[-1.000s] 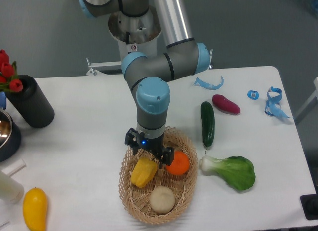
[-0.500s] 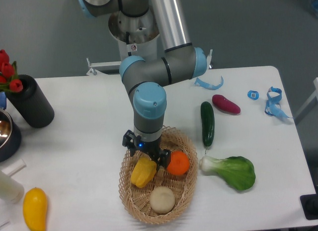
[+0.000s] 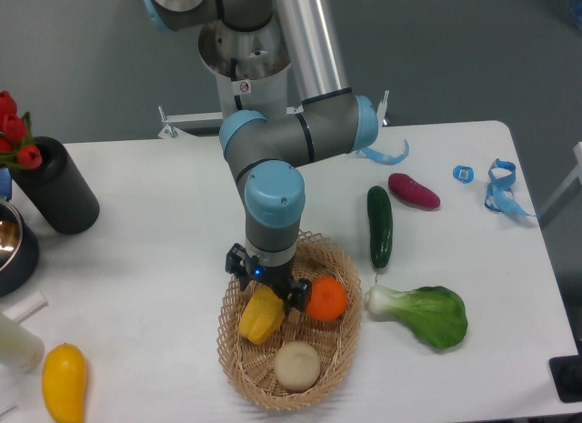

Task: Pick up the yellow pepper from the basket
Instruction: 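Lift the grasped yellow pepper up out of the basket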

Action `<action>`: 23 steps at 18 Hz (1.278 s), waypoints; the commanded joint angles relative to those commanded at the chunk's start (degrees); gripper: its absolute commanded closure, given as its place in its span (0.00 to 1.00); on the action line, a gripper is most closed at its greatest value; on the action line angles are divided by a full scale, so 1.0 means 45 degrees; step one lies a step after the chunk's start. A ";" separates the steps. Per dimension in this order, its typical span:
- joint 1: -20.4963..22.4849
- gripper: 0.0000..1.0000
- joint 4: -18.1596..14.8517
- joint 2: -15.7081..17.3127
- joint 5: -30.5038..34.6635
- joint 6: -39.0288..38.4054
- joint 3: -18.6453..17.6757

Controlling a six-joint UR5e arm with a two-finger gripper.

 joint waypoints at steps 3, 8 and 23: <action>0.0000 0.64 0.0000 0.0059 0.0000 -0.0020 0.0059; 0.0039 0.73 -0.0020 0.0273 -0.0039 0.0039 0.0390; 0.2498 0.73 -0.0020 0.2109 -0.3961 -0.0156 0.2558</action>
